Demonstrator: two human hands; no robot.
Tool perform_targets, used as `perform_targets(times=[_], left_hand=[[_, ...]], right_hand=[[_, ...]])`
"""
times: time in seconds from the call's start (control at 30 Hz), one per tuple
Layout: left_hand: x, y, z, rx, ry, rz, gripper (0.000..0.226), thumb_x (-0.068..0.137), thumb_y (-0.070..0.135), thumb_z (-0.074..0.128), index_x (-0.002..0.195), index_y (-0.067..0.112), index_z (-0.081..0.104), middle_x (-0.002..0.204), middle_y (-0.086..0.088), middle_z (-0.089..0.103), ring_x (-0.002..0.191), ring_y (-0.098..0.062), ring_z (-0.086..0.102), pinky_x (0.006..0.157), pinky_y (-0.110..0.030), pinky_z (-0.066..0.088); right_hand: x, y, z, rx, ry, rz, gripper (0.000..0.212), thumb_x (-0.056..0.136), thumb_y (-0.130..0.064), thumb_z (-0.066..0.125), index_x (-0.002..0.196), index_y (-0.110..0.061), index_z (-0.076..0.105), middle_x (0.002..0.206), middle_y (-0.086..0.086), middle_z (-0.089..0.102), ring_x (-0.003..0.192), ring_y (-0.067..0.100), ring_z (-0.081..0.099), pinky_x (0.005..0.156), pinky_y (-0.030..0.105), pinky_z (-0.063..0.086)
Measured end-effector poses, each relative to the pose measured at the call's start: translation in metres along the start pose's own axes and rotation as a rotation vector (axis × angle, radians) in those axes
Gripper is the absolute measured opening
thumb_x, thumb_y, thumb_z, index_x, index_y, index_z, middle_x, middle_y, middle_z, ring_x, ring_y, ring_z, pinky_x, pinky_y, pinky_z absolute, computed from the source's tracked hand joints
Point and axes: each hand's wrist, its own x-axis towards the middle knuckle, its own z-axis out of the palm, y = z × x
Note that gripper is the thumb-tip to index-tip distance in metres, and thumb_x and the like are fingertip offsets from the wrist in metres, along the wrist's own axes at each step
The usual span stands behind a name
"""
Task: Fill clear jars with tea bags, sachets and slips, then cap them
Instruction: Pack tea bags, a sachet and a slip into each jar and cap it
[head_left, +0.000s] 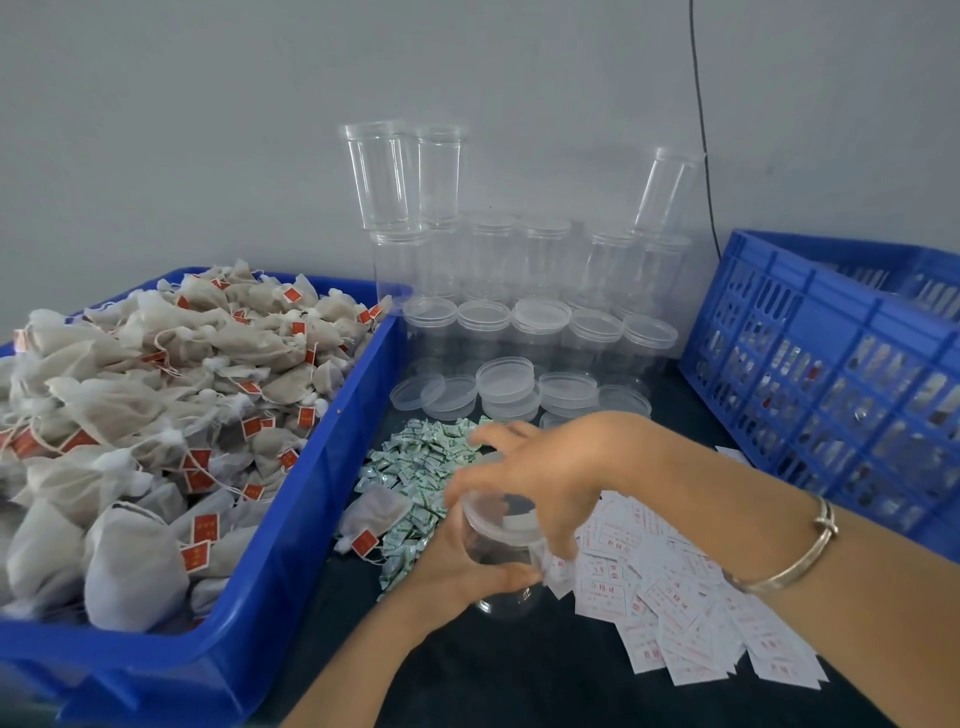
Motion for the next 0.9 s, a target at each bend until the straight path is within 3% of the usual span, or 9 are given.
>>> perform_targets(times=[0.07,0.1,0.2,0.3,0.4,0.5,0.67,0.77,0.9], left_hand=[[0.001,0.001,0.0,0.015,0.001,0.0,0.076,0.067,0.003,0.082,0.131,0.018,0.044,0.122,0.001,0.065,0.113,-0.008,0.062,0.093,-0.023,0.051],[0.001,0.0,0.0,0.022,-0.005,0.011,0.075,0.069,-0.001,0.082,0.131,0.02,0.044,0.121,0.007,0.065,0.111,-0.002,0.061,0.089,-0.018,0.05],[0.001,0.0,-0.001,0.019,-0.026,0.006,0.066,0.068,0.003,0.082,0.126,0.012,0.053,0.117,-0.001,0.066,0.101,-0.002,0.066,0.077,-0.013,0.05],[0.0,0.001,0.0,0.019,-0.022,0.026,0.072,0.066,0.003,0.079,0.129,0.015,0.047,0.114,0.005,0.069,0.105,-0.006,0.065,0.08,-0.014,0.05],[0.001,0.0,0.002,0.006,-0.011,0.025,0.072,0.062,0.008,0.082,0.125,0.019,0.048,0.11,0.006,0.069,0.104,-0.006,0.065,0.08,-0.013,0.05],[0.003,-0.004,0.003,0.01,-0.019,0.005,0.08,0.057,0.022,0.087,0.127,0.019,0.048,0.113,0.002,0.069,0.108,-0.012,0.065,0.087,-0.022,0.052],[0.008,-0.006,0.009,0.014,-0.037,0.0,0.084,0.058,0.022,0.086,0.131,0.022,0.045,0.122,-0.001,0.064,0.115,-0.016,0.061,0.103,-0.041,0.047],[0.01,-0.01,0.011,0.004,-0.041,0.013,0.085,0.057,0.023,0.086,0.13,0.022,0.044,0.127,-0.003,0.06,0.117,-0.014,0.059,0.1,-0.034,0.048],[0.009,-0.013,0.011,0.07,0.01,0.023,0.083,0.05,0.039,0.084,0.122,0.036,0.044,0.128,0.012,0.053,0.113,0.007,0.053,0.088,-0.01,0.043]], right_hand=[[-0.003,-0.001,0.001,0.039,-0.009,0.039,0.117,0.075,-0.055,0.08,0.151,-0.056,-0.009,0.164,0.001,-0.024,0.153,0.037,0.001,0.112,0.061,0.03],[-0.001,-0.004,0.003,0.055,0.027,0.079,0.112,0.078,-0.068,0.07,0.153,-0.052,-0.013,0.165,0.003,-0.021,0.151,0.039,0.013,0.108,0.059,0.035],[0.009,-0.011,0.009,0.009,0.197,0.176,0.084,0.09,-0.077,0.04,0.153,-0.024,0.024,0.141,0.012,0.047,0.102,0.031,0.055,0.078,0.042,0.043],[0.007,-0.01,0.006,0.005,0.198,0.068,0.064,0.091,-0.057,0.056,0.14,-0.024,0.033,0.091,0.0,0.047,0.071,0.017,0.046,0.06,0.033,0.038],[0.002,-0.003,-0.002,0.029,0.156,-0.035,0.068,0.084,-0.039,0.072,0.138,-0.035,0.031,0.102,-0.002,0.039,0.074,0.014,0.046,0.059,0.033,0.043],[0.003,0.006,0.0,0.045,0.158,-0.121,0.079,0.078,-0.028,0.081,0.139,-0.04,0.033,0.11,-0.006,0.034,0.092,0.02,0.052,0.075,0.039,0.052],[0.001,0.021,0.006,0.123,0.15,-0.192,0.077,0.075,-0.013,0.082,0.133,-0.043,0.041,0.119,-0.009,0.038,0.112,0.018,0.044,0.077,0.034,0.047],[-0.007,0.031,0.003,0.141,0.23,-0.231,0.077,0.072,0.001,0.077,0.128,-0.04,0.045,0.128,-0.01,0.035,0.119,0.016,0.037,0.087,0.042,0.052],[-0.023,0.066,-0.011,0.405,0.502,-0.176,0.08,0.07,-0.002,0.08,0.121,-0.05,0.041,0.124,-0.018,0.032,0.103,0.002,0.048,0.071,0.025,0.056]])
